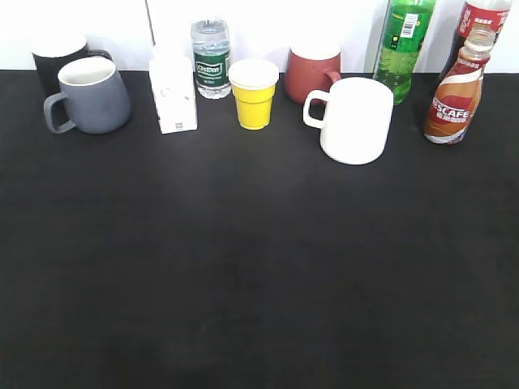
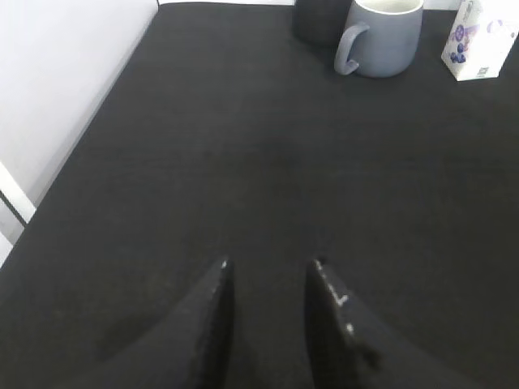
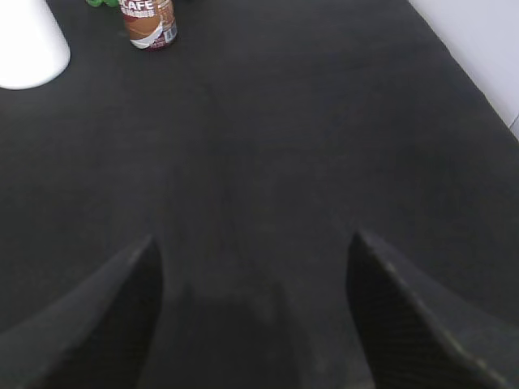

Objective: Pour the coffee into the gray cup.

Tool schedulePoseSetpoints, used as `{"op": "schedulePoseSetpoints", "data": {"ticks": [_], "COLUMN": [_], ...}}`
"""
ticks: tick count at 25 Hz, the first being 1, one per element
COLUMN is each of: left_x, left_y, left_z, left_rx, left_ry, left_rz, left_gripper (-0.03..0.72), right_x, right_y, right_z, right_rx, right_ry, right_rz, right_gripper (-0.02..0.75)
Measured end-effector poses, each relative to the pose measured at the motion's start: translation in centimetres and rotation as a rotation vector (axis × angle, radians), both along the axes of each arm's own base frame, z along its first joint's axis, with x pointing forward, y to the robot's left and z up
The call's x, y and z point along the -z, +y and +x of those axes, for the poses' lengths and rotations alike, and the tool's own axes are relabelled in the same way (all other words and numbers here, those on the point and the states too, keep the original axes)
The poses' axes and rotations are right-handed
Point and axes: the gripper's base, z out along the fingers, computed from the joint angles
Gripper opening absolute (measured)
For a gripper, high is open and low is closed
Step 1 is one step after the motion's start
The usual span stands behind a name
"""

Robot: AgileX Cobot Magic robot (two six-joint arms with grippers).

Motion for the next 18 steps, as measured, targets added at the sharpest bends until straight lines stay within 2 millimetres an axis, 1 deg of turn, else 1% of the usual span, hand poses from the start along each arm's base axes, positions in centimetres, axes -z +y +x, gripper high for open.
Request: {"op": "schedulePoseSetpoints", "data": {"ticks": [18], "left_x": [0.03], "left_y": [0.01], "left_z": [0.02], "left_rx": [0.007], "left_ry": [0.001], "left_rz": [0.000], "left_gripper": [0.235], "right_x": [-0.01], "right_y": [0.00], "right_z": [0.00], "right_rx": [0.000], "right_ry": [-0.001], "right_rz": [0.000], "right_gripper": [0.548]}}
